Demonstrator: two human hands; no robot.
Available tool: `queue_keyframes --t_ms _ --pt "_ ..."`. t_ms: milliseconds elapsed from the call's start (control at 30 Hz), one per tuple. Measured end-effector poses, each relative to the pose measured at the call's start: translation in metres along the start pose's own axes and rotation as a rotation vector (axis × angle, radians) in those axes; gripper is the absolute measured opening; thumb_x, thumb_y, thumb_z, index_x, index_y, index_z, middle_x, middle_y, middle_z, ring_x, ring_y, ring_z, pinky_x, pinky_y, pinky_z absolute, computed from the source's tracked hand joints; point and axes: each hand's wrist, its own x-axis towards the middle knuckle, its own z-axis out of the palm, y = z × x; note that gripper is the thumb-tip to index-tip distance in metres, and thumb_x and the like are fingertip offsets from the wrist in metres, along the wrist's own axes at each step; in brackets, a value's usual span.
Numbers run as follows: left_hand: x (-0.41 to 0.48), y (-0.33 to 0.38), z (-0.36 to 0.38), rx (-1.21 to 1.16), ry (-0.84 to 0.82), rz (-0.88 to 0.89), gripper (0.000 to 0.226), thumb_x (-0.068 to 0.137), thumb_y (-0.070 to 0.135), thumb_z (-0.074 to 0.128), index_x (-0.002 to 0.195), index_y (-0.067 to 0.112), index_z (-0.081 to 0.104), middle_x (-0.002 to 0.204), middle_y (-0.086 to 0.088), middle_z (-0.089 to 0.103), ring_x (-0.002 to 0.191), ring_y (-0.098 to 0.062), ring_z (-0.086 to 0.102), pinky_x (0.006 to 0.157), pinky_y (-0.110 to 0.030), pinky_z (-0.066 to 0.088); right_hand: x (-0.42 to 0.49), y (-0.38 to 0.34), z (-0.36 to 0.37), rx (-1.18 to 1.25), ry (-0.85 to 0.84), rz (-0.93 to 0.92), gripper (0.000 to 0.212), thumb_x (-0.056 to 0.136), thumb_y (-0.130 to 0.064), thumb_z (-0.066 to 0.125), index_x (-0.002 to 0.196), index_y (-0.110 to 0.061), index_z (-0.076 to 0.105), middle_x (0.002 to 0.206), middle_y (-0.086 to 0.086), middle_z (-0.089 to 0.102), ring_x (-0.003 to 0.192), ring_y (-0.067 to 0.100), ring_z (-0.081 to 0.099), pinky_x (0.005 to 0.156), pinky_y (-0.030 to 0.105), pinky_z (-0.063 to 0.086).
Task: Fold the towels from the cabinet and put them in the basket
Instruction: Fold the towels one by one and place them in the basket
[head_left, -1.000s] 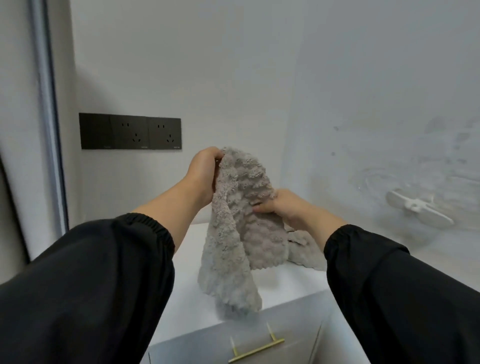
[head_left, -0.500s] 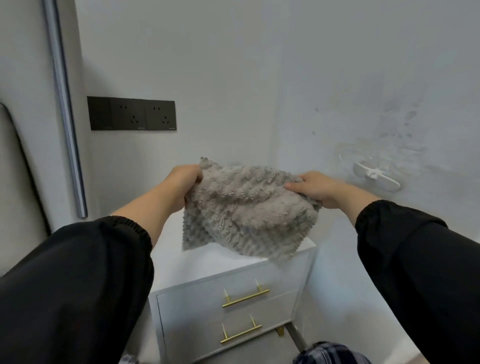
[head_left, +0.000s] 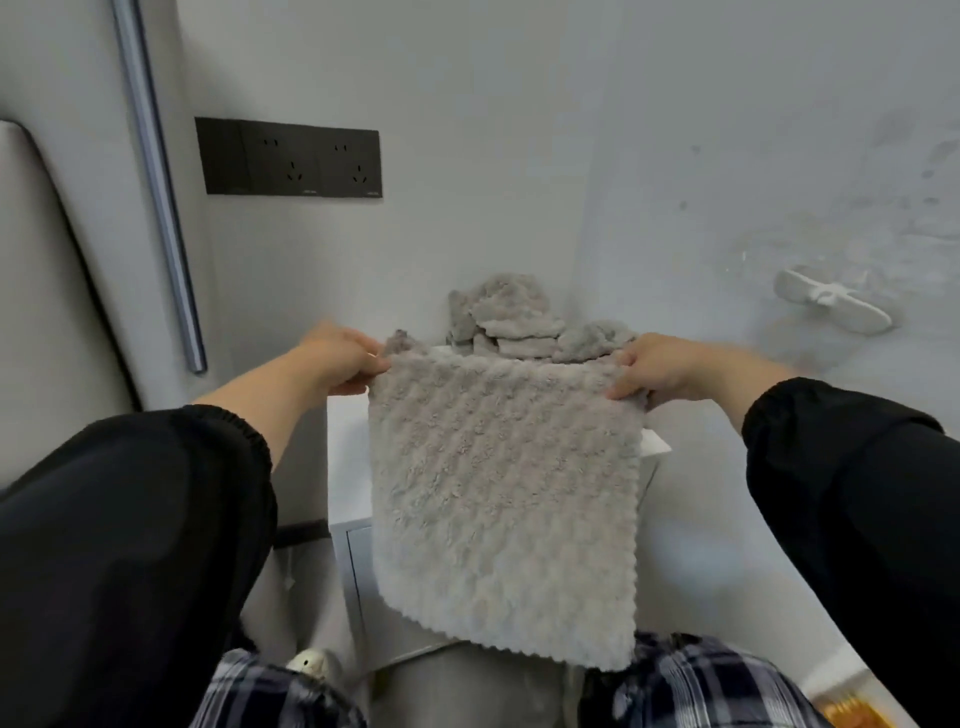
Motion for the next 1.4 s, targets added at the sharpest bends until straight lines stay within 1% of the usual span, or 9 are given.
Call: queue_keyframes --t_ms 267,500,667,800,867,1000,1133,1233,1400 --pt "0.053 0.011 0.025 0.06 0.423 0.181 0.029 0.086 -0.003 0.059 0.063 0.015 0.059 0.071 -0.008 0.061 0.071 -0.025 0.056 0.066 -0.03 0.046 0.077 -0.017 0.022 -0.126 0.702 -0.157 0.038 0.089 -0.003 0.05 0.055 -0.013 0.036 0.055 0.002 0.037 0.053 0.022 0.035 0.048 0.026 0.026" --pt "0.054 -0.055 0.058 -0.397 0.39 -0.017 0.032 0.083 -0.01 0.051 0.062 0.013 0.06 0.06 -0.006 0.063 0.053 -0.019 0.062 0.063 -0.034 0.054 0.074 0.024 0.097 -0.006 0.739 -0.186 0.039 0.089 0.0 0.049 0.054 -0.017 0.041 0.054 -0.001 0.041 0.055 0.019 0.038 0.05 0.028 0.023" --pt "0.029 -0.084 0.068 -0.756 0.35 -0.196 0.027 0.09 -0.004 0.044 0.07 0.013 0.047 0.07 -0.002 0.055 0.064 -0.013 0.055 0.064 -0.024 0.052 0.052 0.048 0.153 0.164 0.738 -0.158 0.017 0.089 -0.005 0.056 0.099 -0.005 0.07 0.098 0.007 0.064 0.093 0.023 0.057 0.07 0.021 0.033" --pt "0.006 -0.098 0.066 -0.902 0.4 -0.254 0.024 0.076 -0.008 0.043 0.063 0.011 0.05 0.058 -0.002 0.049 0.055 -0.017 0.044 0.045 -0.022 0.037 0.034 0.051 0.157 0.211 0.7 -0.169 0.024 0.085 0.004 0.052 0.093 -0.009 0.071 0.109 0.007 0.062 0.108 0.022 0.054 0.081 0.019 0.033" --pt "0.0 -0.095 0.064 -0.745 0.413 -0.185 0.018 0.085 0.003 0.045 0.081 0.015 0.059 0.084 -0.003 0.061 0.069 -0.018 0.054 0.056 -0.026 0.041 0.032 0.053 0.148 0.03 0.577 -0.173 0.028 0.083 0.004 0.051 0.094 -0.012 0.071 0.111 0.006 0.061 0.108 0.022 0.053 0.081 0.021 0.035" --pt "-0.004 -0.095 0.068 0.332 0.407 0.315 0.029 0.093 0.019 0.048 0.12 0.017 0.059 0.142 -0.003 0.043 0.127 -0.022 0.043 0.098 -0.034 0.037 0.031 0.059 0.142 -0.344 0.276 -0.221 0.047 0.082 -0.003 0.061 0.127 -0.015 0.059 0.136 0.009 0.048 0.127 0.029 0.042 0.102 0.029 0.033" --pt "0.0 -0.107 0.089 0.888 -0.092 0.314 0.057 0.096 0.045 0.041 0.147 0.022 0.029 0.155 -0.004 0.025 0.143 -0.026 0.019 0.113 -0.047 0.023 0.041 0.061 0.143 -0.476 0.145 -0.22 0.055 0.093 -0.022 0.057 0.145 -0.02 0.038 0.154 0.005 0.029 0.141 0.023 0.027 0.113 0.032 0.025" --pt "0.006 -0.112 0.094 1.052 -0.207 0.215 0.068 0.097 0.056 0.03 0.153 0.028 0.003 0.161 0.002 -0.007 0.147 -0.024 -0.009 0.117 -0.051 0.003 0.056 0.064 0.139 -0.497 0.133 -0.178 0.051 0.097 -0.026 0.048 0.146 -0.024 0.034 0.158 0.003 0.021 0.145 0.02 0.019 0.114 0.045 0.025" --pt "0.024 -0.113 0.095 1.026 -0.159 0.226 0.064 0.098 0.056 0.027 0.152 0.03 0.005 0.161 0.003 -0.006 0.147 -0.022 -0.01 0.117 -0.051 0.001 0.081 0.062 0.14 -0.436 0.192 -0.145 0.049 0.1 -0.019 0.037 0.148 -0.026 0.029 0.16 0.0 0.014 0.147 0.018 0.01 0.115 0.053 0.011"
